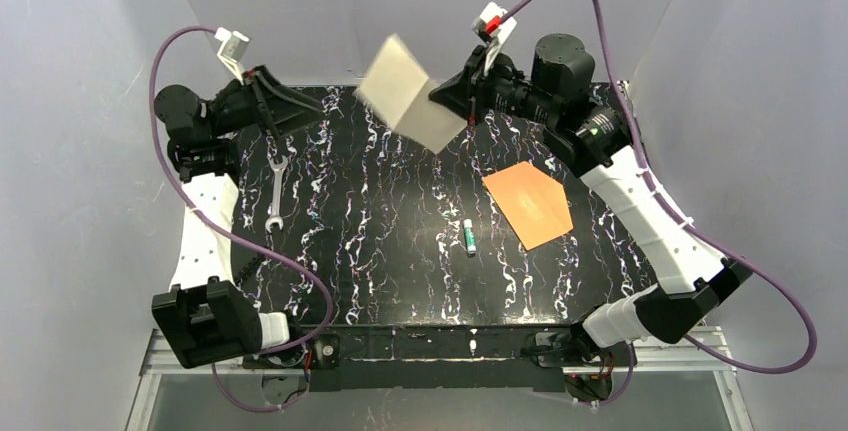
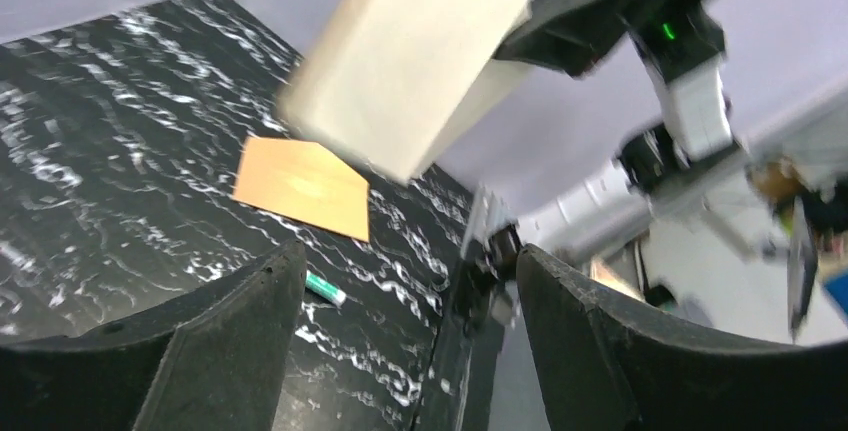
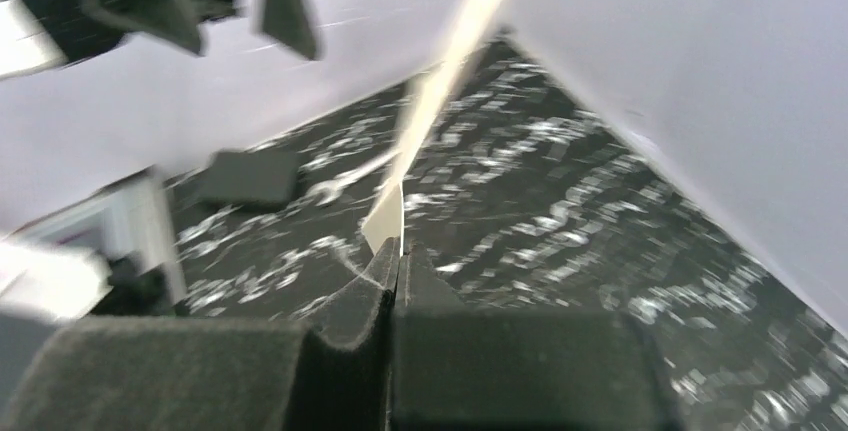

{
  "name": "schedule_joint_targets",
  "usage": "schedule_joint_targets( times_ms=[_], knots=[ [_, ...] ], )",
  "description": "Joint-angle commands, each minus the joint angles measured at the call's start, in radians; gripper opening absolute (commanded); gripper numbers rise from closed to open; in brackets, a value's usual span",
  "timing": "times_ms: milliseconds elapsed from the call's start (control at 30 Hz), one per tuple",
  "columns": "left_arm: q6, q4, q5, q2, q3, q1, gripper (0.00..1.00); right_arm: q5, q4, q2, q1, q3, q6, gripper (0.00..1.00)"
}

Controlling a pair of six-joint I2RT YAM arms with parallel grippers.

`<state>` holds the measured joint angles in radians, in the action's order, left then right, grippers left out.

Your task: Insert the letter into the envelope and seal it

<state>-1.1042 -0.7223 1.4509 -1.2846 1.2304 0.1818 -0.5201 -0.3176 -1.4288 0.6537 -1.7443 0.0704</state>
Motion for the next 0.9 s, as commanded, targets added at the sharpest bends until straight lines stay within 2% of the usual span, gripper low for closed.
schedule_joint_targets(
  times_ms=[0, 100, 200, 300, 367, 433, 567, 700, 867],
  knots=[
    [0.22, 0.271, -0.23, 0.053, -0.034, 0.103, 0.76, 0.531, 0.033, 0.057, -0.006, 0.013, 0.01, 0.01],
    [0.37, 0.511, -0.371, 0.067, -0.002, 0.117, 0.77, 0.65, -0.039, 0.034, -0.007, -0.028, 0.019, 0.01],
    [0.403, 0.602, -0.421, 0.058, 0.027, 0.115, 0.79, 0.644, -0.092, 0.01, -0.006, -0.045, 0.035, 0.01],
    [0.498, 0.684, -0.429, 0.057, 0.069, 0.064, 0.82, 0.559, -0.112, -0.004, -0.006, -0.031, 0.048, 0.01],
    [0.644, 0.838, -0.485, 0.059, 0.12, -0.026, 0.84, 0.461, -0.11, -0.012, -0.007, -0.016, 0.057, 0.01],
    [0.739, 0.92, -0.513, 0.056, 0.149, -0.113, 0.85, 0.352, -0.083, -0.015, -0.006, 0.003, 0.069, 0.01],
    [0.712, 0.824, -0.432, 0.059, 0.107, -0.227, 0.86, 0.129, 0.038, -0.005, -0.006, 0.051, 0.124, 0.01],
    [0.692, 0.682, -0.364, 0.079, 0.063, -0.275, 0.8, -0.011, 0.19, -0.002, -0.006, 0.089, 0.23, 0.01],
    [0.73, 0.673, -0.352, 0.063, 0.091, -0.313, 0.8, -0.169, 0.321, -0.038, -0.006, 0.088, 0.376, 0.01]
  ],
)
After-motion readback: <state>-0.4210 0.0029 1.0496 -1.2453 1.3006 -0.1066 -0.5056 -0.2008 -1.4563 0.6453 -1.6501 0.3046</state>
